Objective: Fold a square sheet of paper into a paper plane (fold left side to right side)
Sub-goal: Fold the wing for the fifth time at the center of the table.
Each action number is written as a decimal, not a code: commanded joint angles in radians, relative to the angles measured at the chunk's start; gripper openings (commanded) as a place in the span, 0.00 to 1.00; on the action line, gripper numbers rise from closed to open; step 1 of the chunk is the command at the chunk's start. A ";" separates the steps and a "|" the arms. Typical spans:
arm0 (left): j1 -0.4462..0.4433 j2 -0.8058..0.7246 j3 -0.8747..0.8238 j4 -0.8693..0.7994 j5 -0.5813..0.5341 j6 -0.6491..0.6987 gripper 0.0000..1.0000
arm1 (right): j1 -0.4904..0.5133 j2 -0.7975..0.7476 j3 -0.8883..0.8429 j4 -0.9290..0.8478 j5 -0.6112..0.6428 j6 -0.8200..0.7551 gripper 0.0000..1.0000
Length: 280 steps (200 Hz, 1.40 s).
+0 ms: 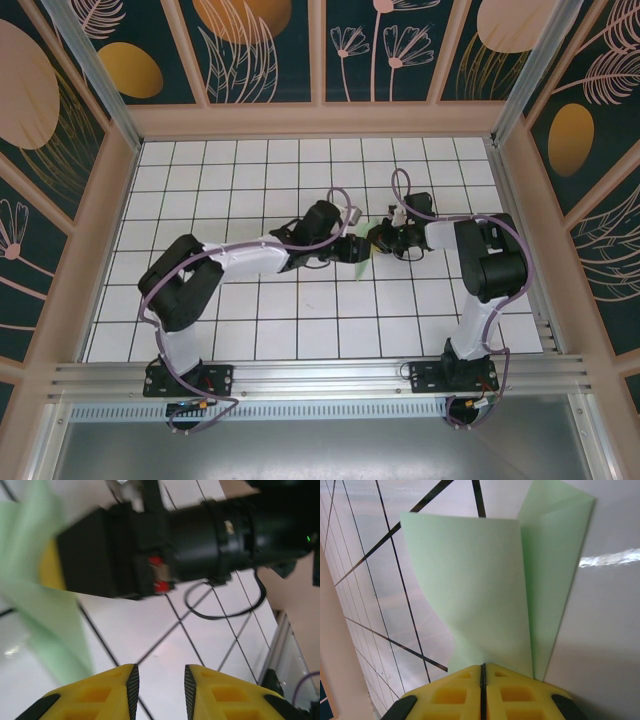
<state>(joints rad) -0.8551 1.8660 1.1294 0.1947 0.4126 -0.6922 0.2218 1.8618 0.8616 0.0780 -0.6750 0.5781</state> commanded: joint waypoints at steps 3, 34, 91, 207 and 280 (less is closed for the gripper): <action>-0.010 0.065 0.035 0.052 0.030 -0.043 0.33 | 0.002 0.054 -0.019 -0.076 0.078 -0.029 0.12; -0.014 0.116 0.052 0.062 0.045 -0.048 0.33 | 0.002 0.055 -0.020 -0.078 0.079 -0.030 0.12; -0.014 0.170 0.037 0.033 0.008 -0.041 0.33 | 0.003 0.056 -0.016 -0.080 0.078 -0.034 0.12; -0.014 0.179 -0.016 0.004 -0.017 -0.031 0.33 | 0.002 0.057 -0.009 -0.088 0.081 -0.038 0.13; -0.026 0.192 -0.021 -0.040 -0.029 -0.017 0.33 | 0.003 0.051 0.001 -0.089 0.071 -0.044 0.11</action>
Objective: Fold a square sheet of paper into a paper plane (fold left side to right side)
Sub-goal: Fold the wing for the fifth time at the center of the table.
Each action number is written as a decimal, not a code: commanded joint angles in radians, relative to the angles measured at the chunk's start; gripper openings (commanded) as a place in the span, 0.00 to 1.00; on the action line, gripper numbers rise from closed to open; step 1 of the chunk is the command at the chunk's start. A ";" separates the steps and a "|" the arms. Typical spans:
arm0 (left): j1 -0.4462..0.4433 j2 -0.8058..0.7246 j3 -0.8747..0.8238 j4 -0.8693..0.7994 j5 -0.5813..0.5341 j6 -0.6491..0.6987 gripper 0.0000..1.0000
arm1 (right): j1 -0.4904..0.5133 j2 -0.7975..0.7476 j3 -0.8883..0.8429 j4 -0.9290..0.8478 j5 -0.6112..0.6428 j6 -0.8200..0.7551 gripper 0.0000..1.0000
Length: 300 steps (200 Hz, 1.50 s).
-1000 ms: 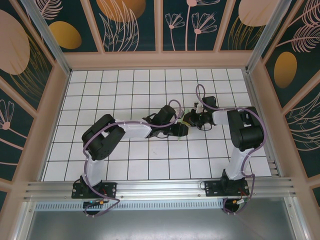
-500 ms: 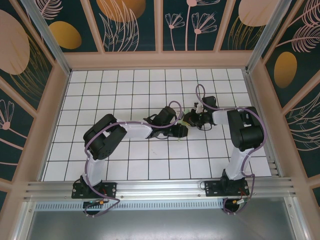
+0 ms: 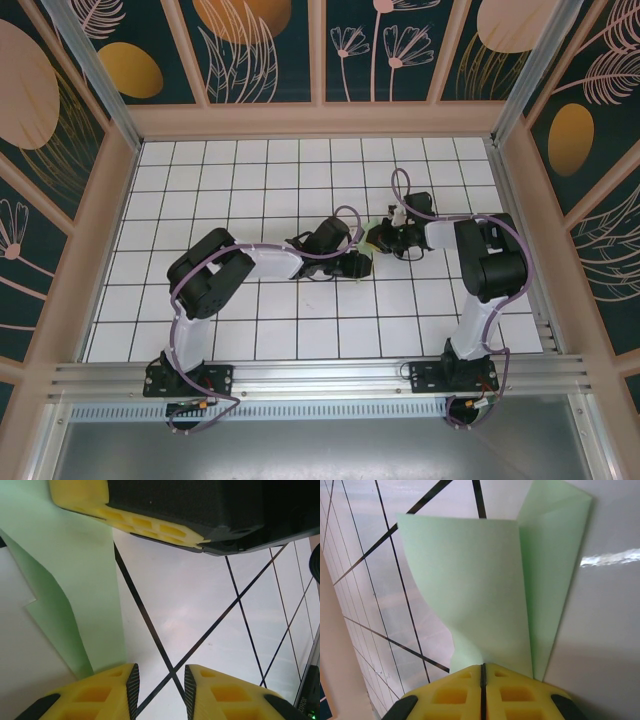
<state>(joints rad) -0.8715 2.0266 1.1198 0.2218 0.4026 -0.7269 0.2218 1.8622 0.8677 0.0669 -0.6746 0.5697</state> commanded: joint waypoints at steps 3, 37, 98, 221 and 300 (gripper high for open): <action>-0.010 0.032 -0.013 -0.071 -0.022 0.018 0.33 | 0.002 0.050 -0.004 -0.079 0.071 -0.036 0.11; -0.029 0.035 -0.010 -0.140 -0.058 0.033 0.33 | 0.003 0.043 0.001 -0.085 0.073 -0.036 0.10; -0.084 0.058 0.052 -0.266 -0.116 0.074 0.33 | 0.002 0.052 -0.006 -0.080 0.077 -0.032 0.10; -0.162 -0.014 -0.052 -0.296 -0.117 0.039 0.32 | 0.003 0.060 -0.003 -0.079 0.080 -0.024 0.10; -0.190 -0.126 -0.073 -0.288 -0.154 0.043 0.34 | 0.003 0.059 0.001 -0.090 0.086 -0.028 0.10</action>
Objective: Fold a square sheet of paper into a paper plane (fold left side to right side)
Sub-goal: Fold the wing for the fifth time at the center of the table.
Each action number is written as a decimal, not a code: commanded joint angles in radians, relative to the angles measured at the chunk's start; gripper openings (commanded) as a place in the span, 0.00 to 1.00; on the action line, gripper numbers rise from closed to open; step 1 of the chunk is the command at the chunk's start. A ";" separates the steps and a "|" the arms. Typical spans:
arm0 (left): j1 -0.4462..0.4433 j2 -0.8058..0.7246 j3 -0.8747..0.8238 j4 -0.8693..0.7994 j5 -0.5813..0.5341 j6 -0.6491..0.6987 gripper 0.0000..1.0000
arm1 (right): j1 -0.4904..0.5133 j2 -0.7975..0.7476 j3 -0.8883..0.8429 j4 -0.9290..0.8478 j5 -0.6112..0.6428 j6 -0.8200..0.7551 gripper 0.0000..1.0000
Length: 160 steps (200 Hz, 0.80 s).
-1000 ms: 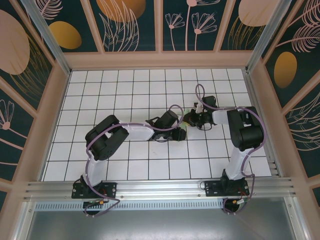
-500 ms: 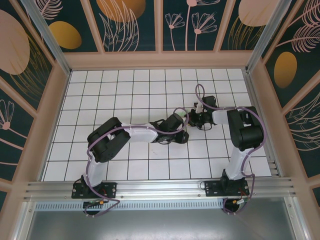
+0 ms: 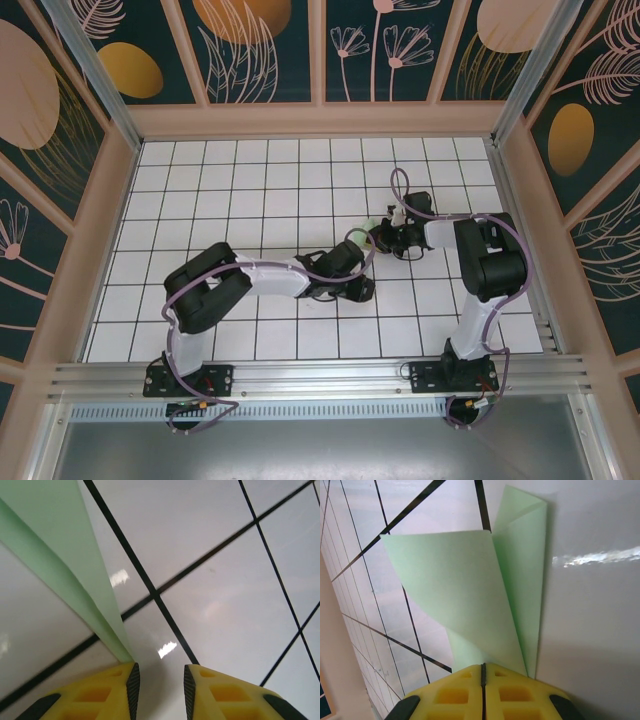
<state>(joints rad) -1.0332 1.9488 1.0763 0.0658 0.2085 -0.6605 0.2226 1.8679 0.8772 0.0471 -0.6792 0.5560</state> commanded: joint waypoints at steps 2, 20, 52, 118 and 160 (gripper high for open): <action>-0.027 -0.052 -0.027 -0.135 0.037 -0.022 0.34 | 0.002 0.053 -0.009 -0.070 0.090 -0.015 0.10; -0.019 -0.079 -0.002 -0.153 0.021 -0.015 0.34 | 0.002 0.053 -0.006 -0.072 0.087 -0.015 0.10; 0.016 -0.104 0.036 -0.149 0.015 0.002 0.34 | 0.002 0.051 0.001 -0.082 0.092 -0.019 0.10; 0.079 -0.030 0.167 -0.121 0.047 0.073 0.34 | 0.002 0.054 0.001 -0.083 0.087 -0.022 0.10; 0.084 0.064 0.239 -0.122 0.047 0.104 0.33 | 0.002 0.052 -0.002 -0.084 0.086 -0.022 0.10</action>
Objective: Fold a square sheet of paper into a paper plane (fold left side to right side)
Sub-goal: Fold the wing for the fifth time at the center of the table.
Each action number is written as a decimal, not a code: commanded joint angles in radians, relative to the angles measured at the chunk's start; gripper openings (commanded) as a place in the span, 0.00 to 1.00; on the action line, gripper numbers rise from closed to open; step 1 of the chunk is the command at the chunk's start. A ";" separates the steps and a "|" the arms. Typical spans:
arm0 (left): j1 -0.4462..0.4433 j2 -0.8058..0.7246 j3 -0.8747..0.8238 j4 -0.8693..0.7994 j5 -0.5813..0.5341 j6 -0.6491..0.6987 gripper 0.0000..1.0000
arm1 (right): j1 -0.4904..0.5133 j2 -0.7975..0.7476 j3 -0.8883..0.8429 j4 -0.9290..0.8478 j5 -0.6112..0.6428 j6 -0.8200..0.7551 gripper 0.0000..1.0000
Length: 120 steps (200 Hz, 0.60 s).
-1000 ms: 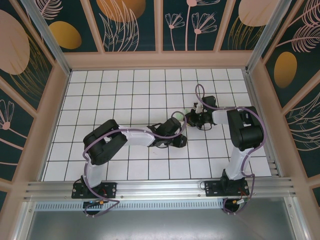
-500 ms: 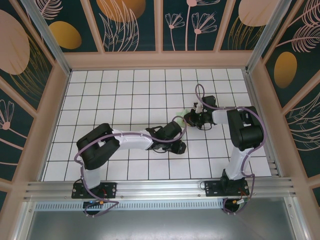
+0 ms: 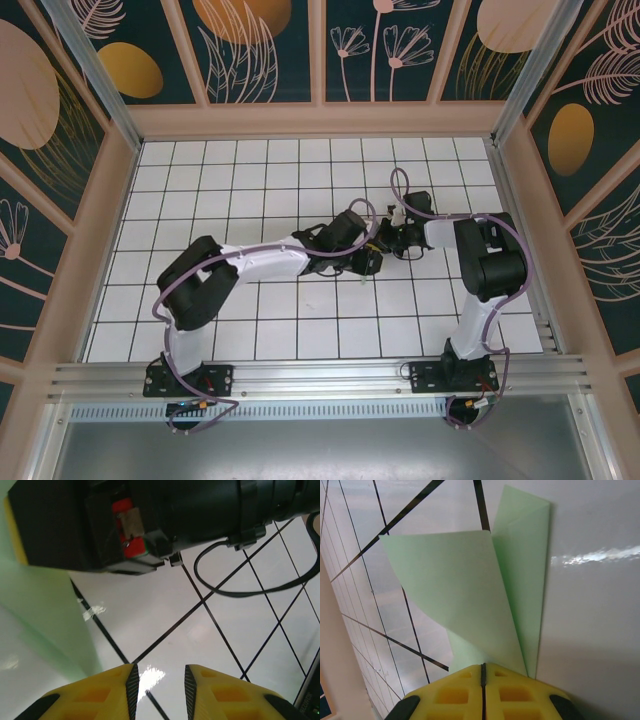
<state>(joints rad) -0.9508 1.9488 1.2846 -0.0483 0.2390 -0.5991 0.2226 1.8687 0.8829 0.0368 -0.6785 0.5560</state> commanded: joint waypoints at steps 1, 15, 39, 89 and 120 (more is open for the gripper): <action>0.003 0.066 0.032 -0.008 0.016 0.042 0.33 | 0.002 0.052 -0.007 -0.074 0.085 -0.022 0.10; 0.005 0.087 0.042 -0.009 0.012 0.047 0.33 | 0.001 0.052 -0.008 -0.074 0.085 -0.022 0.10; 0.007 0.115 0.042 -0.007 0.002 0.050 0.33 | 0.002 0.053 -0.008 -0.072 0.083 -0.023 0.10; 0.007 0.159 0.019 -0.006 0.034 0.047 0.33 | 0.003 0.046 -0.009 -0.061 0.079 -0.024 0.10; 0.007 0.176 -0.017 -0.022 0.031 0.039 0.33 | -0.005 0.001 0.006 -0.051 0.049 -0.025 0.12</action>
<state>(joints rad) -0.9485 2.0880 1.3045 -0.0479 0.2546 -0.5755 0.2226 1.8683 0.8837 0.0368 -0.6804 0.5556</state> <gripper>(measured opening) 0.331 0.111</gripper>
